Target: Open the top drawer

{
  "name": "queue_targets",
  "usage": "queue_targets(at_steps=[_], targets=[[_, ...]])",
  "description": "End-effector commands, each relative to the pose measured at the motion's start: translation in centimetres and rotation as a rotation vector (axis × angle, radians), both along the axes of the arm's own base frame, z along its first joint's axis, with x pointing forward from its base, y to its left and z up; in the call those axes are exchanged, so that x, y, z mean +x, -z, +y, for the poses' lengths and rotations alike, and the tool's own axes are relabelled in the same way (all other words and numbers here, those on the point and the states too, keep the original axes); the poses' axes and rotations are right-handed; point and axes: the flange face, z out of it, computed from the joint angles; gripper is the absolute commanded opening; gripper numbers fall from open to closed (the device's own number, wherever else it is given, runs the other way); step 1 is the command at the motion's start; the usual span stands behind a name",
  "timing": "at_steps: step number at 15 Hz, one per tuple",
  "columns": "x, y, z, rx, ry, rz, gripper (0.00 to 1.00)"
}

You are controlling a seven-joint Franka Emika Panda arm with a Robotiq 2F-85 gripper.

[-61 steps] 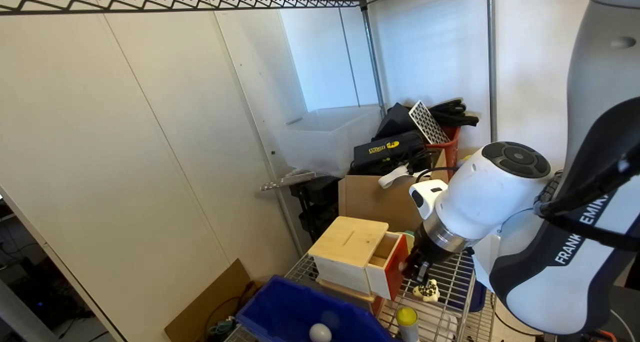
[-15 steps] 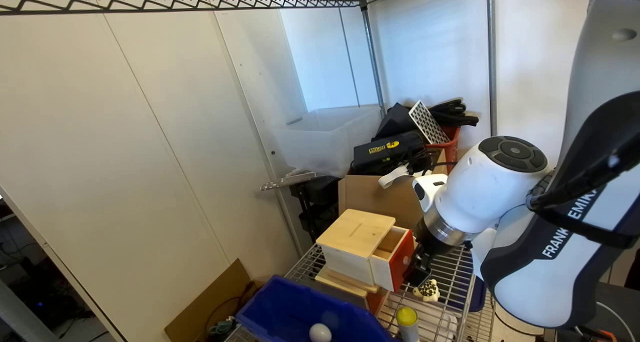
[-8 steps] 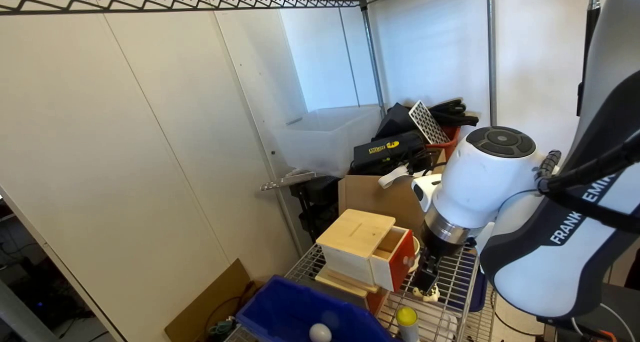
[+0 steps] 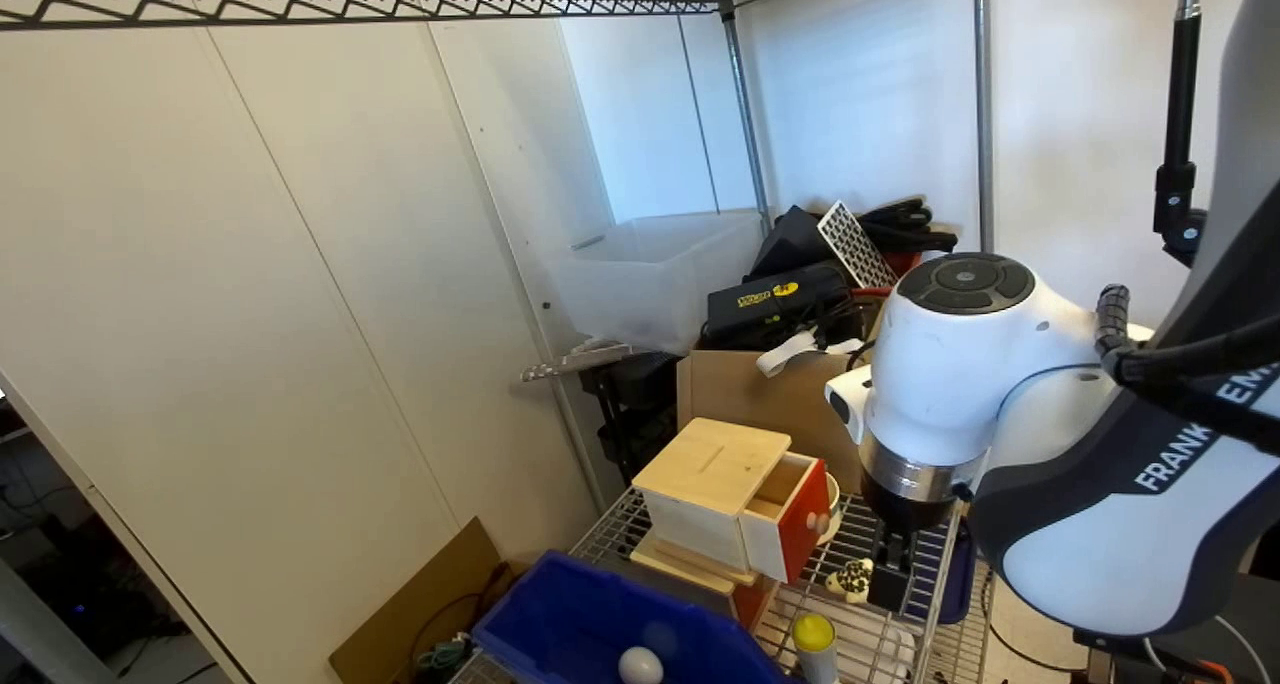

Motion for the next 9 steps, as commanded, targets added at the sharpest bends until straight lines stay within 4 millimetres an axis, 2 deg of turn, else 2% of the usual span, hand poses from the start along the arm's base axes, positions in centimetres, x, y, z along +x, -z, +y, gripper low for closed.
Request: queue_targets(at_steps=[1, 9], targets=[[-0.7, -1.0, 0.8, 0.004, -0.010, 0.101, 1.00], [-1.0, -3.1, 2.2, 0.013, 0.000, 0.184, 1.00]])
